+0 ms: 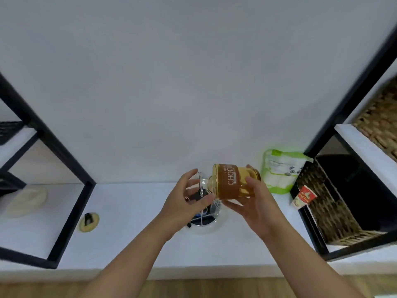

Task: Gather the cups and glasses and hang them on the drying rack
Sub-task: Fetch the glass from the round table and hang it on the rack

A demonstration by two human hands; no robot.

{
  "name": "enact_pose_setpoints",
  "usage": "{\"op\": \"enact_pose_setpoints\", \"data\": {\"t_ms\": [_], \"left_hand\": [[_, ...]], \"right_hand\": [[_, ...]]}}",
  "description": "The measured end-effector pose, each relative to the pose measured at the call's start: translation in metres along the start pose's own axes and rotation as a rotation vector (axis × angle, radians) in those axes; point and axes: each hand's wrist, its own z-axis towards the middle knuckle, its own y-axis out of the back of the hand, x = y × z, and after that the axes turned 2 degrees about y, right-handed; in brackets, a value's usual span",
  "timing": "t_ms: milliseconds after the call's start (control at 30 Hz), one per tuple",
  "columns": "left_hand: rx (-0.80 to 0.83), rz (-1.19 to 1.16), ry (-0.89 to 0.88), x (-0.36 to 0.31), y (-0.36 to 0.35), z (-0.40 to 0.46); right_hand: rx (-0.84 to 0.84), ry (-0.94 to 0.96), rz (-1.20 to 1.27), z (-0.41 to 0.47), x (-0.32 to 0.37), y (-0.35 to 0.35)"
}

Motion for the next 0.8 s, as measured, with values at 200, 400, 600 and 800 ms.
{"op": "enact_pose_setpoints", "data": {"t_ms": [200,400,600,800], "left_hand": [[-0.046,0.081,0.085,0.116,-0.018,0.018],[-0.065,0.093,0.115,0.174,-0.03,0.036],[-0.05,0.16,0.095,0.202,-0.035,0.048],[-0.073,0.152,0.058,0.221,-0.037,0.054]], "right_hand": [[-0.095,0.024,-0.128,0.027,-0.068,0.043],[-0.129,0.142,-0.37,0.039,-0.108,0.061],[-0.11,0.251,-0.675,0.052,-0.132,0.063],[-0.094,0.324,-0.973,0.063,-0.146,0.059]]}}
